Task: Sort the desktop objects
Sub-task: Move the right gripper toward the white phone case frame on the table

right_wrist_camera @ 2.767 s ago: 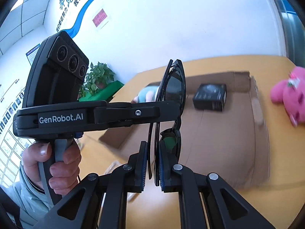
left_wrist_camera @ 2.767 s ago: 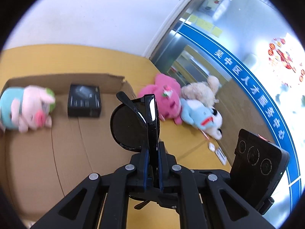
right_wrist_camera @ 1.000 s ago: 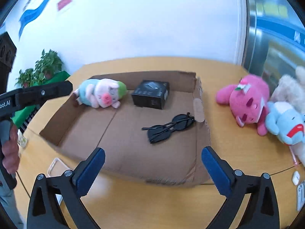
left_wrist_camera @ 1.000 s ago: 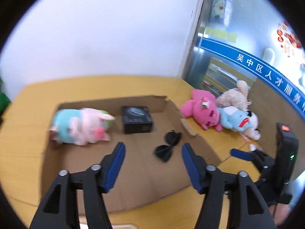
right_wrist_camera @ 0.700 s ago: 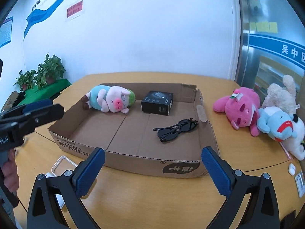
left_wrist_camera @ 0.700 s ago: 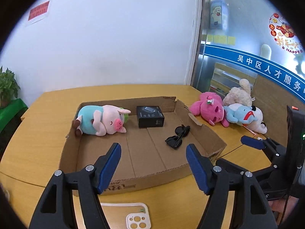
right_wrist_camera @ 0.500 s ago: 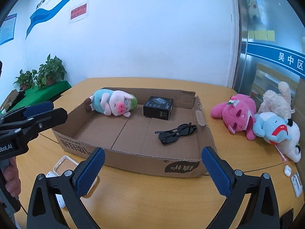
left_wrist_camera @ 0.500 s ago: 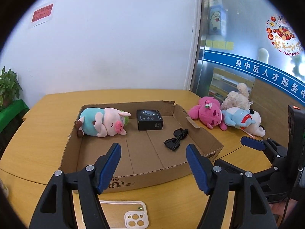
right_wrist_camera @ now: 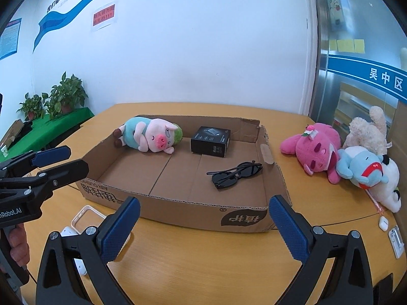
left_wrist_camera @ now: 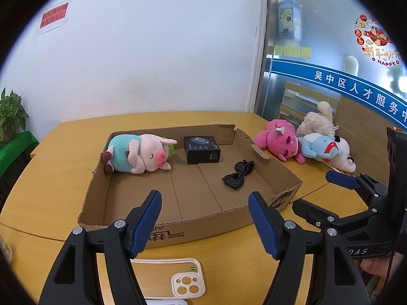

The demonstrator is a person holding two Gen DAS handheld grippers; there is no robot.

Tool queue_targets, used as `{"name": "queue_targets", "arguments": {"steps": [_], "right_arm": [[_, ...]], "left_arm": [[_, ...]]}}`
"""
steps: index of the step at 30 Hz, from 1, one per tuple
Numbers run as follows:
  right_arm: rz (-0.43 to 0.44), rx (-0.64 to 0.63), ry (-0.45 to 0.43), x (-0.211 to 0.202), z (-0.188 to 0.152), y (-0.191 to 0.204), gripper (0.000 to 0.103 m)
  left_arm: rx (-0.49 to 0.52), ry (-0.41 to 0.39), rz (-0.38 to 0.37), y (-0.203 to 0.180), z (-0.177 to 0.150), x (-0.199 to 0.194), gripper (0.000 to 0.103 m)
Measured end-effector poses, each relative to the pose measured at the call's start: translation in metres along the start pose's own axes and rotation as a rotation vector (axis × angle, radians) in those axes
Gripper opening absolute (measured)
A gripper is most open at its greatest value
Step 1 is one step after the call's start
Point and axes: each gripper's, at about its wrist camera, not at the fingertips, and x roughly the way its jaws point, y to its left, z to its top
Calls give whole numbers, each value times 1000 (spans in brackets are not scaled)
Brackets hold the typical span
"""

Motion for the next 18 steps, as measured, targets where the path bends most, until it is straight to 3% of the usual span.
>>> {"name": "queue_targets", "arguments": {"steps": [9, 18], "right_arm": [[12, -7, 26, 8, -7, 7, 103], [179, -12, 173, 51, -39, 40, 103]], "left_arm": [[-40, 19, 2, 15, -8, 8, 71], [-92, 147, 64, 70, -46, 13, 71]]}}
